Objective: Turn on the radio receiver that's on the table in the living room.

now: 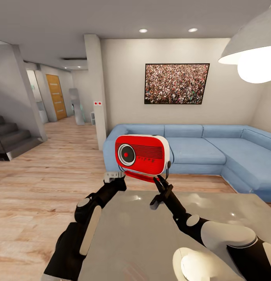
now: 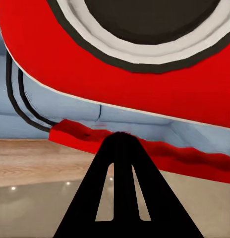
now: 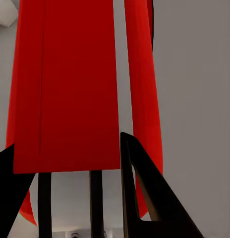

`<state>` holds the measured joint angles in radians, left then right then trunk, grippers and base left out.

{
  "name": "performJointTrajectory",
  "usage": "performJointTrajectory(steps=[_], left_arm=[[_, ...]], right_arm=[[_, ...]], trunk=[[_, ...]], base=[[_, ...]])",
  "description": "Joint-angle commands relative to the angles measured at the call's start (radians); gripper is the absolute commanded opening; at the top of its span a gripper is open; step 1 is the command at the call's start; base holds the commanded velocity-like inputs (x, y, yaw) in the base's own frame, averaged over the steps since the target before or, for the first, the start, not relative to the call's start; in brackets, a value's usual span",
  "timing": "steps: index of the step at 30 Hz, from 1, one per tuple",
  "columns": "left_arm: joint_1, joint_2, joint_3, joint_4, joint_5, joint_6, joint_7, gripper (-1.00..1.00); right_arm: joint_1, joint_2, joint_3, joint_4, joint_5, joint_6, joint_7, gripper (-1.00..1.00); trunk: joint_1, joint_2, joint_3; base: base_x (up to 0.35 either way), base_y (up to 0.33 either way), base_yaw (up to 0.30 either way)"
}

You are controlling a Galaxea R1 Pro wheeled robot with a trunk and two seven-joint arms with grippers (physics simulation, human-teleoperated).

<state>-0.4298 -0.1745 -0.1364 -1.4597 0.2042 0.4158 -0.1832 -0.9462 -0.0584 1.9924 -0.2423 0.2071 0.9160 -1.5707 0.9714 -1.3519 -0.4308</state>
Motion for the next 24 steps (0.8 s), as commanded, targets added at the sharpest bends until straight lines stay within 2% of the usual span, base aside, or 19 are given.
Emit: performJointTrajectory(steps=[1, 4, 7, 12, 15, 19, 24], left_arm=[[-0.005, 0.0, 0.0, 0.003, 0.0, 0.0, 0.0, -1.0], [-0.037, 0.0, 0.0, 0.01, 0.0, 0.009, 0.001, -1.0], [-0.069, 0.0, 0.001, 0.011, 0.001, 0.065, 0.001, -1.0], [-0.111, 0.0, 0.0, 0.01, 0.004, 0.109, 0.001, -1.0], [-0.127, 0.0, 0.0, 0.011, 0.03, 0.117, 0.002, -1.0], [-0.141, 0.0, 0.0, 0.012, 0.083, 0.121, 0.002, -1.0], [-0.183, 0.0, 0.0, 0.013, 0.103, 0.123, 0.003, -1.0]], right_arm=[[0.0, 0.0, -0.004, 0.0, 0.002, 0.0, 0.0, -1.0], [0.0, 0.0, -0.005, 0.0, 0.002, 0.0, 0.0, -1.0], [0.0, 0.0, -0.004, 0.0, 0.002, 0.0, 0.0, -1.0], [0.001, 0.0, -0.005, 0.0, 0.002, 0.0, 0.0, -1.0], [0.001, 0.0, -0.004, 0.0, 0.002, -0.001, 0.0, -1.0], [0.001, 0.0, -0.005, 0.0, 0.002, 0.0, 0.0, -1.0], [0.003, 0.0, -0.004, 0.0, 0.002, 0.0, 0.0, -1.0]], trunk=[[0.0, 0.0, 0.0], [0.0, 0.0, 0.0], [0.0, 0.0, 0.0], [0.0, 0.0, 0.0], [0.0, 0.0, 0.0], [0.0, 0.0, 0.0], [0.0, 0.0, 0.0]], base=[[0.0, 0.0, 0.0], [0.0, 0.0, 0.0], [0.0, 0.0, 0.0], [0.0, 0.0, 0.0], [0.0, 0.0, 0.0], [0.0, 0.0, 0.0], [0.0, 0.0, 0.0]])
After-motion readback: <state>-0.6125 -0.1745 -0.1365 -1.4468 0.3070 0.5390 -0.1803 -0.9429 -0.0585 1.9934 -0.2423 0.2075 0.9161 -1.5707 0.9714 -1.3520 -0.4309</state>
